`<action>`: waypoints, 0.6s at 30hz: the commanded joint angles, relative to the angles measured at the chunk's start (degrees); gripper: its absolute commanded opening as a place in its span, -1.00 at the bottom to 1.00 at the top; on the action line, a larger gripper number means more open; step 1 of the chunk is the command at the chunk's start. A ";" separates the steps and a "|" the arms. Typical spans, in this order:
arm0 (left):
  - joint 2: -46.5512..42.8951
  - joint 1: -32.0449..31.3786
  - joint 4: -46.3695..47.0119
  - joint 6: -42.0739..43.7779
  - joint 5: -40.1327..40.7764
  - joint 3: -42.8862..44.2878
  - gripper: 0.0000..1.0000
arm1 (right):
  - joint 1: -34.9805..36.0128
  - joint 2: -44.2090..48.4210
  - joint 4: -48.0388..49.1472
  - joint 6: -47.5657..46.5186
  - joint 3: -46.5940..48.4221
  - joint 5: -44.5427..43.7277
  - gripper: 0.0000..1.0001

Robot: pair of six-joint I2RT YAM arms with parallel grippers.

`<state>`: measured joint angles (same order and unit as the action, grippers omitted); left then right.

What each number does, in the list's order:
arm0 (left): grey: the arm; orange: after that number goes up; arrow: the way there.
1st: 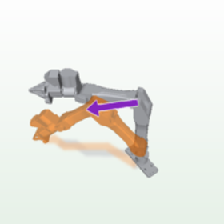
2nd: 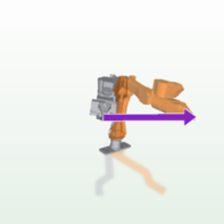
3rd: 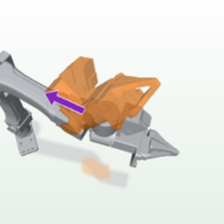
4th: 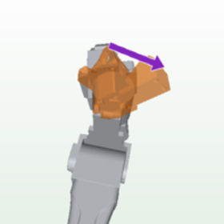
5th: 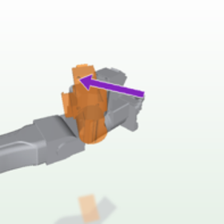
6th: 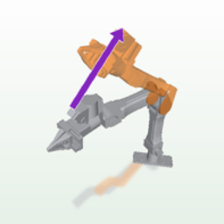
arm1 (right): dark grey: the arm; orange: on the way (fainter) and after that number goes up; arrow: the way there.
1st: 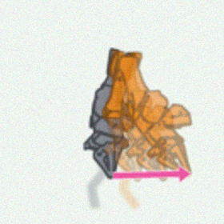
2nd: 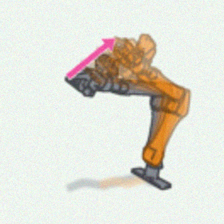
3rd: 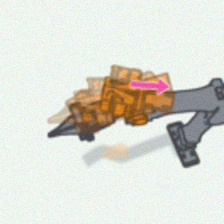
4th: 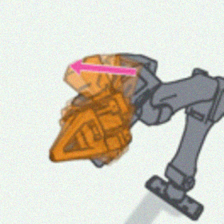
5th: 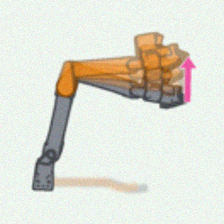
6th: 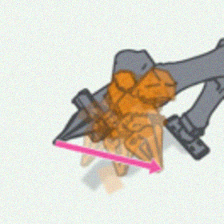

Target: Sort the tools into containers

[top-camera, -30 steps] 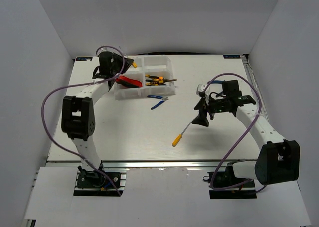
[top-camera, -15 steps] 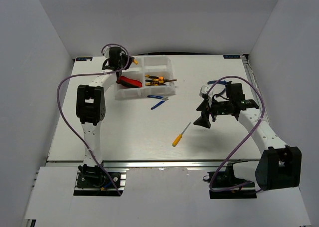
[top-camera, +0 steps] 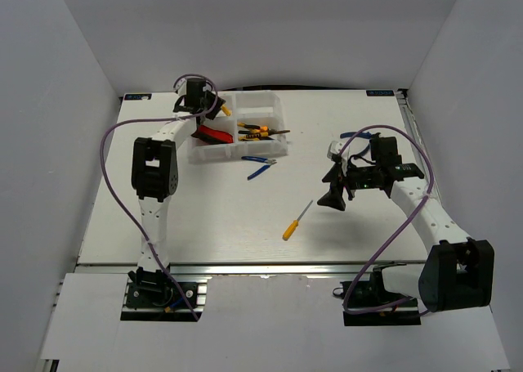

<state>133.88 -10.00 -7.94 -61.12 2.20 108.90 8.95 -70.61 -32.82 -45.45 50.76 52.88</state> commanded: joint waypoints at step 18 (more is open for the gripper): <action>-20.46 0.07 -2.95 10.91 1.49 -5.79 -0.16 | 1.68 -4.88 -0.49 10.20 3.81 -0.67 0.62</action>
<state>127.31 -9.98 -11.60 -56.03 2.33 105.78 9.58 -74.63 -34.28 -40.84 52.01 52.80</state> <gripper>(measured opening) 0.432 0.817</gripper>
